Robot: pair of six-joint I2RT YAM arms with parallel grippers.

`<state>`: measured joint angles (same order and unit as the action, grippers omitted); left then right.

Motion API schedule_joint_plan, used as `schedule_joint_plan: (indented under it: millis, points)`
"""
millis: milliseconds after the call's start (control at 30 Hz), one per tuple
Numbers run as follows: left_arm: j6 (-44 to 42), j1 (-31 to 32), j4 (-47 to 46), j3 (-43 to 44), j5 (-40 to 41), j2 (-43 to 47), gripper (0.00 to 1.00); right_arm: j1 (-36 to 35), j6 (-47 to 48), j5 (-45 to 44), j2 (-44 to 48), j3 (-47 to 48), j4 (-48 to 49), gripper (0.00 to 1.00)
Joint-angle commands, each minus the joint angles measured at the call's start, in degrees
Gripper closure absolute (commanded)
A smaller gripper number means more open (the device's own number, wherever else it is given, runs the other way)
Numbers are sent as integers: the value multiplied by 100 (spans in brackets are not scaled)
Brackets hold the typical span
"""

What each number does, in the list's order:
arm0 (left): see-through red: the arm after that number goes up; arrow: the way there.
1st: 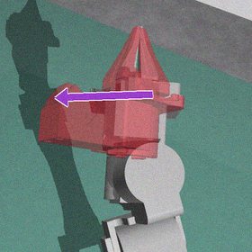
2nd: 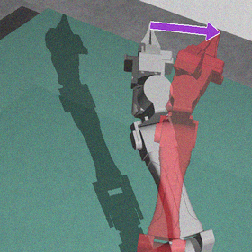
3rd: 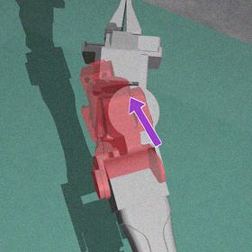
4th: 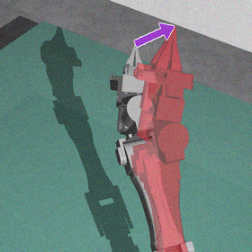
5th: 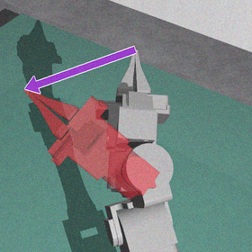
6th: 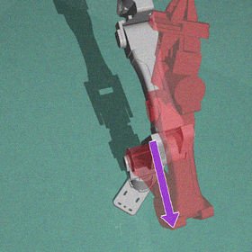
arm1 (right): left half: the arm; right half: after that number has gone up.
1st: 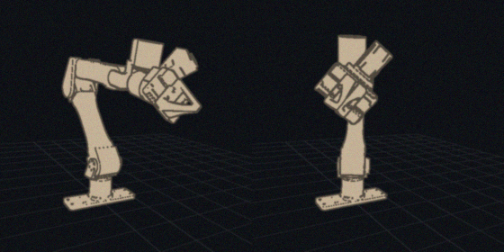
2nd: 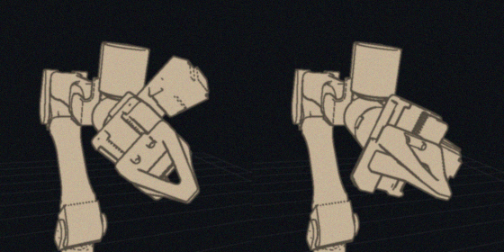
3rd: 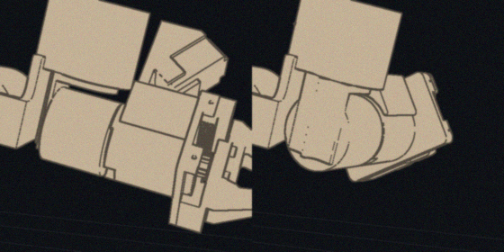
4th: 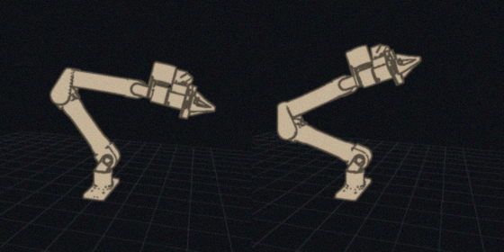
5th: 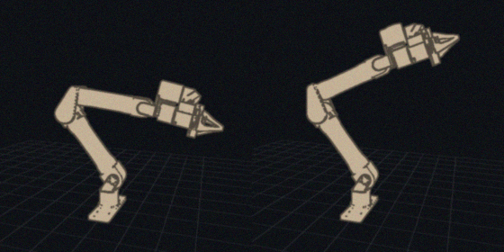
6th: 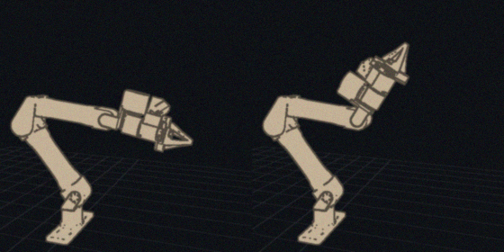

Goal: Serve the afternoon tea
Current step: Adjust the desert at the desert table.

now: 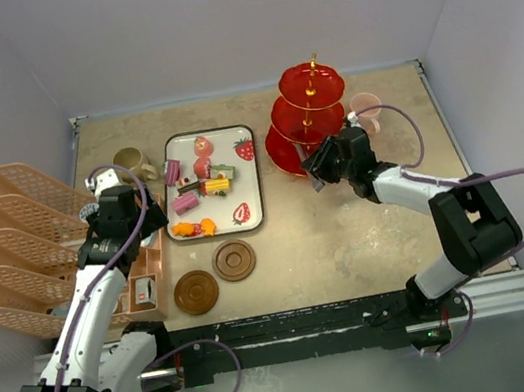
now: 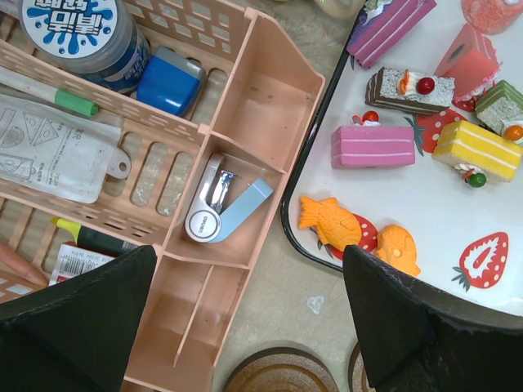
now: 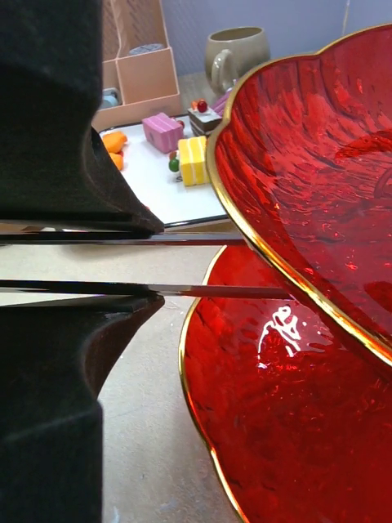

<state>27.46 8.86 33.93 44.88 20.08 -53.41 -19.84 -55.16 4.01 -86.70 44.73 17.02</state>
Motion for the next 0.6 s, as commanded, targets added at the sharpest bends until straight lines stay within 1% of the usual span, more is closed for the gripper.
schedule_joint_plan:
  millis: [0,200,433,567]
  points:
    - [49,63,-159,257,-21,10,7,23,-285,-253,-127,-1,641,64]
    - [48,69,-155,257,-26,6,7,24,-276,-51,-163,-3,585,54]
    - [49,72,-153,260,-25,23,7,25,20,59,308,-39,95,54]
    - [49,72,-151,258,-26,32,7,26,228,190,679,-234,-352,53]
